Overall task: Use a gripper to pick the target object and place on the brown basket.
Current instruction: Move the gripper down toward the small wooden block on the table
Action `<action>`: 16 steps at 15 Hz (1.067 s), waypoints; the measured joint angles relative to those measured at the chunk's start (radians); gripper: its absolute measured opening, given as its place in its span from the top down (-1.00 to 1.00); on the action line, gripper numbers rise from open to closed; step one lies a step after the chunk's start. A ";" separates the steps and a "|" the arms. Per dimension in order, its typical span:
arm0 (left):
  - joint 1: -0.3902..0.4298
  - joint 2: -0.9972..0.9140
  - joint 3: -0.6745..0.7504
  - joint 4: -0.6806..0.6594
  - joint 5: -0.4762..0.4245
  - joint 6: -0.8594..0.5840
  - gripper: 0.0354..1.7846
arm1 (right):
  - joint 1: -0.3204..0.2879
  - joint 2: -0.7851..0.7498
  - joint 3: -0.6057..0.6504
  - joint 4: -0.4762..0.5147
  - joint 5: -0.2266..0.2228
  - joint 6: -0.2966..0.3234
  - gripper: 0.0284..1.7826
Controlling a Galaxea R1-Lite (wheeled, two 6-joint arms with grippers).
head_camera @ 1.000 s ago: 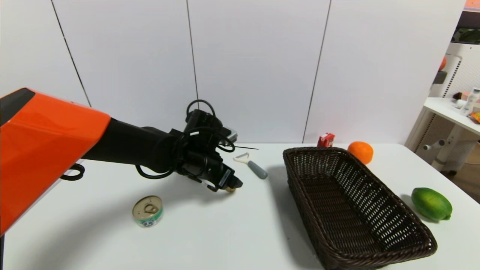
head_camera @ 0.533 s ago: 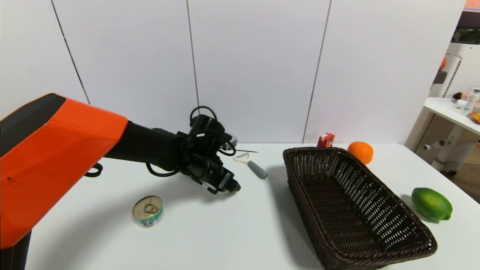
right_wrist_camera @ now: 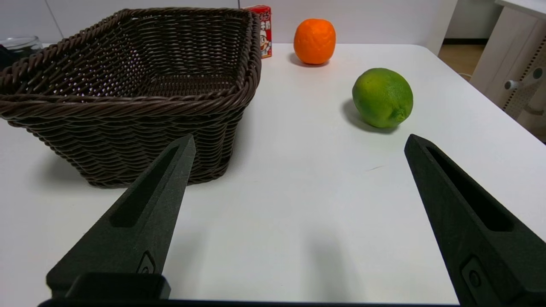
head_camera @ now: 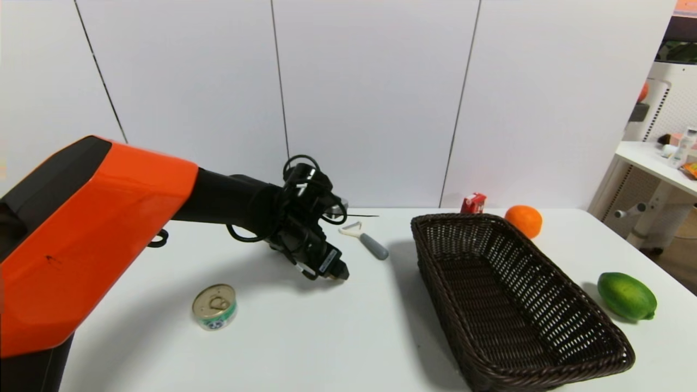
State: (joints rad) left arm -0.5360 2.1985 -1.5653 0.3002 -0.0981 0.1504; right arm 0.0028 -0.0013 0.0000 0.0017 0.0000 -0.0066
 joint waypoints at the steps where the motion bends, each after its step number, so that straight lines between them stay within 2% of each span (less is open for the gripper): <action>1: 0.000 0.003 -0.007 0.002 0.000 0.000 -0.89 | 0.000 0.000 0.000 0.000 0.000 0.001 -0.90; 5: -0.005 0.009 -0.013 0.003 0.025 0.002 -0.89 | 0.000 0.000 0.000 0.000 0.000 0.000 -0.90; 8: -0.011 0.016 -0.015 0.002 0.101 0.041 -0.89 | 0.000 0.000 0.000 0.000 0.000 0.001 -0.90; 16: -0.040 0.031 -0.031 -0.001 0.109 0.033 -0.89 | 0.000 0.000 0.000 0.000 0.000 0.000 -0.90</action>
State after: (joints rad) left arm -0.5762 2.2291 -1.5962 0.2987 0.0104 0.1832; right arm 0.0028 -0.0013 0.0000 0.0017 0.0000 -0.0070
